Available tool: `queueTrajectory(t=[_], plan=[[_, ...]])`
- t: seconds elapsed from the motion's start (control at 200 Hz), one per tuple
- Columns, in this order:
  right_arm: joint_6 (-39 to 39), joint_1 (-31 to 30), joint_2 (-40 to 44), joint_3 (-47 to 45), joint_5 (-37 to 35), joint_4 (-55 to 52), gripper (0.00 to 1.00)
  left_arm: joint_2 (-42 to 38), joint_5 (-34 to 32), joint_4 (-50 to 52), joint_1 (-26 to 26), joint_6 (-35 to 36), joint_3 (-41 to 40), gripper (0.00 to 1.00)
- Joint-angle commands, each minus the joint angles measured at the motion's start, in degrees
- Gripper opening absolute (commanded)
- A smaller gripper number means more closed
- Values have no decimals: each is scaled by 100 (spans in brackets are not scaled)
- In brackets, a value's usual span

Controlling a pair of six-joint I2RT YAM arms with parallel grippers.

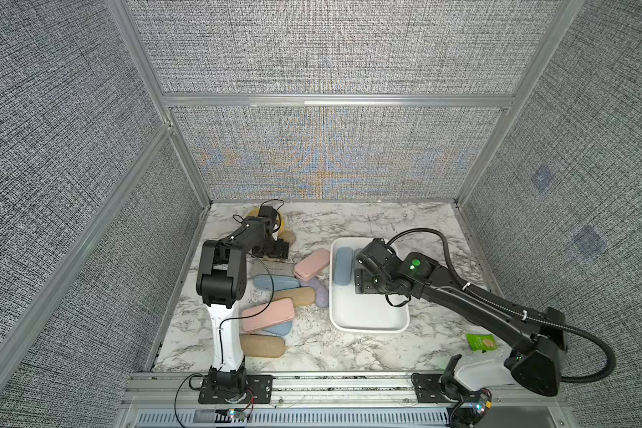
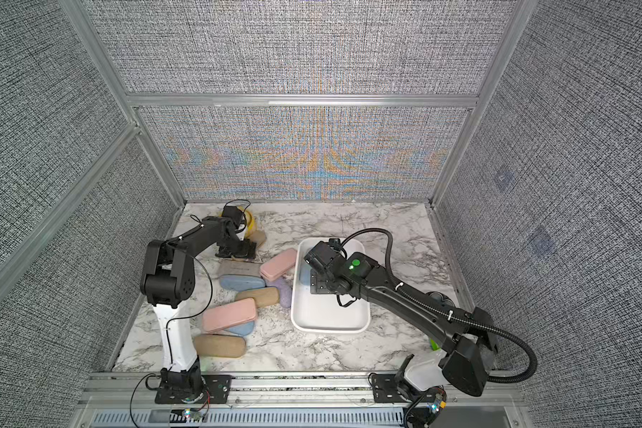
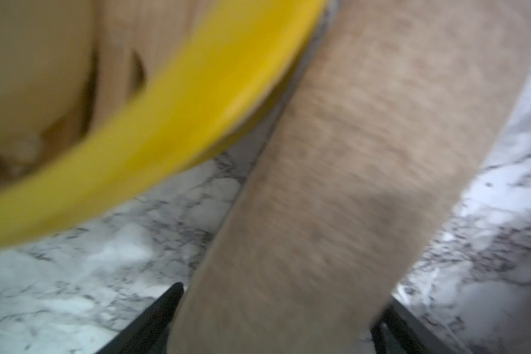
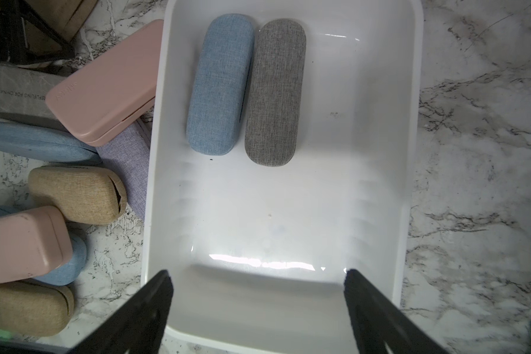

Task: Put the glasses cases into the storage boxes
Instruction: Pick up the glasses case at the center of the board, then place the glasses case in the storage box.

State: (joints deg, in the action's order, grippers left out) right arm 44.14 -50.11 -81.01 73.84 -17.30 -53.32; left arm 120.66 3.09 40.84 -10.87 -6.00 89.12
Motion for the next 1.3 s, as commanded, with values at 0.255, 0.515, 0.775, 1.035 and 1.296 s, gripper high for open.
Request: queueTrajectory(t=[0.255,0.515,0.775,1.035,1.296], plan=[[84,1,33,3,16,-94,88,315,275,188,-250,-294,401,78],[171,3,262,-64,-36,-192,85,549,-210,478,-336,-928,695,60],[218,1,457,59,-164,-346,83,50,-629,621,-772,-1057,755,54],[366,14,859,213,-651,-747,83,-970,-525,812,-1183,-1912,765,50],[793,534,1475,44,-916,-1500,83,-1481,-11,804,-2653,-3062,891,50]])
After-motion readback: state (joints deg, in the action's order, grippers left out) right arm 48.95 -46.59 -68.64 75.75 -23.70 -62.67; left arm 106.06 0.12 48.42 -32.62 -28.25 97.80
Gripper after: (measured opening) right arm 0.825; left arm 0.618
